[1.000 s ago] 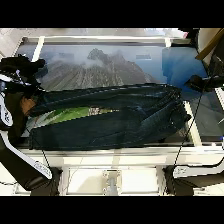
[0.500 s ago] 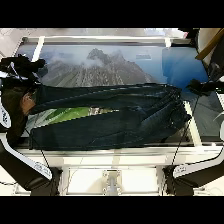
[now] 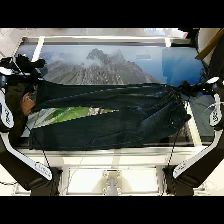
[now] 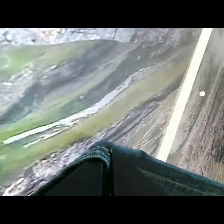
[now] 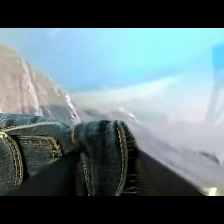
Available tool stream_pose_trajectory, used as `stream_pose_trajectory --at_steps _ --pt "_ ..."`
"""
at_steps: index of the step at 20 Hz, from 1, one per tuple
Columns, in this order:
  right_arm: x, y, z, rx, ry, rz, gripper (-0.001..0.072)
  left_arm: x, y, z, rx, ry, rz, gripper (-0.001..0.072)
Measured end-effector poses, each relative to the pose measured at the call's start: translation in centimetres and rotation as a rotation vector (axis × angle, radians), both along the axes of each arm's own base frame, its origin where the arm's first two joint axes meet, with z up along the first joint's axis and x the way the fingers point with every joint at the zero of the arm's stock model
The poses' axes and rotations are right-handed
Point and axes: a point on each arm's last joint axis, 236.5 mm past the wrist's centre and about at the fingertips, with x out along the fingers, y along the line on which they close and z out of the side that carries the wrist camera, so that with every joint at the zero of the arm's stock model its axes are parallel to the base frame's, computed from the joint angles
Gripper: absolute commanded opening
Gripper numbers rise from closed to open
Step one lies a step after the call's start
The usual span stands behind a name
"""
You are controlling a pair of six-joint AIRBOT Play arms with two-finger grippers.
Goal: Fold the clothes and pants, and hang the long-sleeved shirts on hangers.
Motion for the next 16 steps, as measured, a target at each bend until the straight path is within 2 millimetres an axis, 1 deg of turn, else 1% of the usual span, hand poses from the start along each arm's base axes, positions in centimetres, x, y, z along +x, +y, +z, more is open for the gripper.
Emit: stream_pose_trajectory --at_steps 2,4,5,7,9,11,12,13,15,16 --pt "0.6 0.9 0.4 0.018 -0.020 0.041 0.0029 0.1 -0.3 0.2 0.002 -0.004 -0.004 0.0016" --pt "1.2 1.2 1.7 0.017 -0.050 0.073 0.0028 0.2 -0.3 1.1 0.010 -0.022 -0.003 0.0017" --pt "1.6 1.0 3.0 0.013 -0.071 0.081 0.0028 0.3 -0.2 1.9 0.017 -0.038 0.001 0.0017" --pt "2.4 0.0 6.8 -0.012 -0.135 0.084 0.0027 0.7 0.7 4.4 0.042 -0.093 0.023 0.0016" --pt "2.7 -1.5 10.8 -0.044 -0.195 0.061 0.0028 1.0 1.3 7.0 0.068 -0.151 0.045 0.0016" --pt "2.8 -2.9 13.9 -0.081 -0.238 0.032 0.0028 1.3 1.7 8.7 0.084 -0.192 0.060 0.0016" --pt "2.7 -3.1 14.8 -0.088 -0.244 0.026 0.0027 1.4 1.8 9.0 0.090 -0.201 0.064 0.0016" --pt "2.6 -3.1 15.1 -0.093 -0.242 0.024 0.0028 1.5 1.6 8.9 0.093 -0.203 0.062 0.0016" --pt "3.0 -2.9 14.9 -0.102 -0.229 0.013 0.0028 2.0 1.2 8.0 0.094 -0.197 0.061 0.0016" --pt "3.4 -2.7 14.4 -0.106 -0.223 0.000 0.0028 2.4 1.1 7.3 0.094 -0.192 0.069 0.0016"
